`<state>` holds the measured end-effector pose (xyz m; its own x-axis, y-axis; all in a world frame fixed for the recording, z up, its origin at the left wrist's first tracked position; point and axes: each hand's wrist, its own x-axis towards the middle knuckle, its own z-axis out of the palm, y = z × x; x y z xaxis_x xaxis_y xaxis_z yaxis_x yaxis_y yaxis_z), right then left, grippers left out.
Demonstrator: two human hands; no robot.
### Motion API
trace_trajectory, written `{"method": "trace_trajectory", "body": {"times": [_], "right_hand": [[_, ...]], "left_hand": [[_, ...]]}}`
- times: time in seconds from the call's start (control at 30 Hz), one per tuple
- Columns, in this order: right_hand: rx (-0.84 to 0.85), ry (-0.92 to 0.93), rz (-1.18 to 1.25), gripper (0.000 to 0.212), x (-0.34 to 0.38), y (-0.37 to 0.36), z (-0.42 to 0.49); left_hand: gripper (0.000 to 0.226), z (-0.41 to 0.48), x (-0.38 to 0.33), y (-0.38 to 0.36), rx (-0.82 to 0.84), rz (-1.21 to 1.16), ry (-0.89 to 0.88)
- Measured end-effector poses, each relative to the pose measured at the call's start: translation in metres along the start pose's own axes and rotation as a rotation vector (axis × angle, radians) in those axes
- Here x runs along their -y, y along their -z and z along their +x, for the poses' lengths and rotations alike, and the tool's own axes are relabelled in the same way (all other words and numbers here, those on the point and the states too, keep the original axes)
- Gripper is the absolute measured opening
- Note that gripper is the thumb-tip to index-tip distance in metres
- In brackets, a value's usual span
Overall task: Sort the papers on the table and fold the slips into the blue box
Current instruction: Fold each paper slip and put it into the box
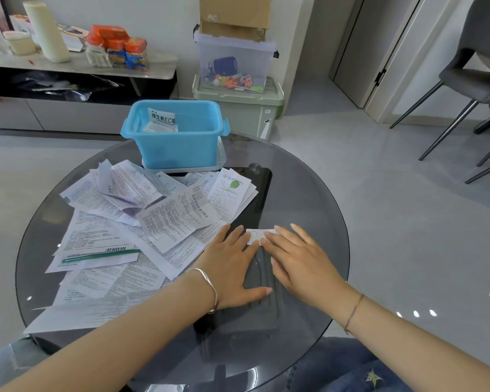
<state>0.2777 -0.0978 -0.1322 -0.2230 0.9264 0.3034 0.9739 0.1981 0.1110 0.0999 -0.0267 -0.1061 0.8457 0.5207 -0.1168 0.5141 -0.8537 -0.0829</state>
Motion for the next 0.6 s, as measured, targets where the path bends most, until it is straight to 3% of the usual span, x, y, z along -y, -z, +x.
{"method": "trace_trajectory", "body": {"times": [0.17,0.37,0.47,0.6], "right_hand": [[0.027,-0.047,0.003,0.043,-0.012,0.003,-0.007],[-0.009,-0.057,0.026,0.043,-0.02,0.005,-0.015],[-0.049,-0.004,0.004,0.025,-0.021,0.0,-0.009],[-0.064,-0.019,0.081,0.024,-0.024,-0.005,0.003]], "left_hand": [[0.096,-0.003,-0.002,0.005,0.06,-0.019,0.01],[0.109,-0.007,0.003,0.001,0.093,-0.022,0.007],[0.115,-0.006,0.003,0.0,0.087,-0.068,-0.001],[0.118,-0.003,0.007,0.002,0.099,-0.143,-0.008]]}}
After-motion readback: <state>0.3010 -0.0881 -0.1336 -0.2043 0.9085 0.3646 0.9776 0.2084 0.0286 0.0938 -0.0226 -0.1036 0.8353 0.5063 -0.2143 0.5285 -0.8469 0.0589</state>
